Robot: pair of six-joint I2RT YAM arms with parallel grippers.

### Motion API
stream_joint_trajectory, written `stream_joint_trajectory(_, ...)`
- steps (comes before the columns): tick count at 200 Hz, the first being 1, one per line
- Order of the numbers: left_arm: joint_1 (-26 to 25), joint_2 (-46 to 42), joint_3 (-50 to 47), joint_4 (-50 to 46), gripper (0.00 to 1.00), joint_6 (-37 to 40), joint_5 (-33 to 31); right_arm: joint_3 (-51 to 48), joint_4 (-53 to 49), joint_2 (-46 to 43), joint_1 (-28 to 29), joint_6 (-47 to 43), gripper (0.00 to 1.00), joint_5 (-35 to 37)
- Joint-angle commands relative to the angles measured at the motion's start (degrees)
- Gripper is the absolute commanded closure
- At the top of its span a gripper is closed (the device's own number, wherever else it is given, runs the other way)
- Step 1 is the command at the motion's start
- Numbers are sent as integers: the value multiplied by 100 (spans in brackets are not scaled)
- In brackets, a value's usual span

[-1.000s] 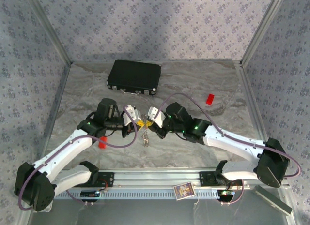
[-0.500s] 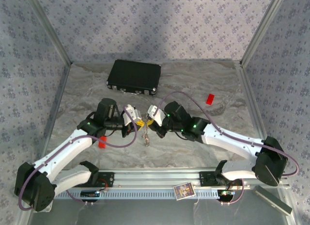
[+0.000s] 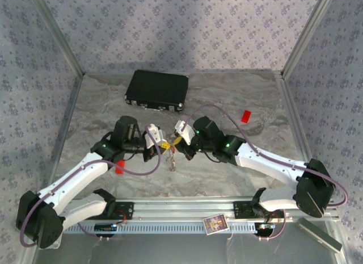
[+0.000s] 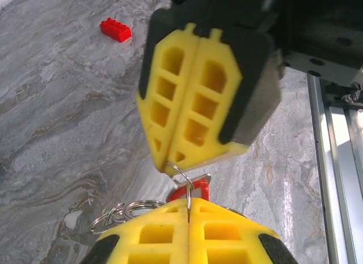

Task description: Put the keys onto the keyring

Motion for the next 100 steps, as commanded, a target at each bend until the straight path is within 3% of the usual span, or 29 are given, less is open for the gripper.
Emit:
stream_joint_trajectory(1, -94, -205, -28, 231, 100, 153, 19, 198, -121, 98, -65, 221, 100, -179)
stream_joint_trajectory(38, -157, -149, 85, 40, 100, -135, -403, 91, -51, -17, -38, 206, 100, -259)
stream_joint_trajectory(100, -177, -146, -35, 177, 100, -1268, -763, -182, -160, -357, 95, -204, 100, 528)
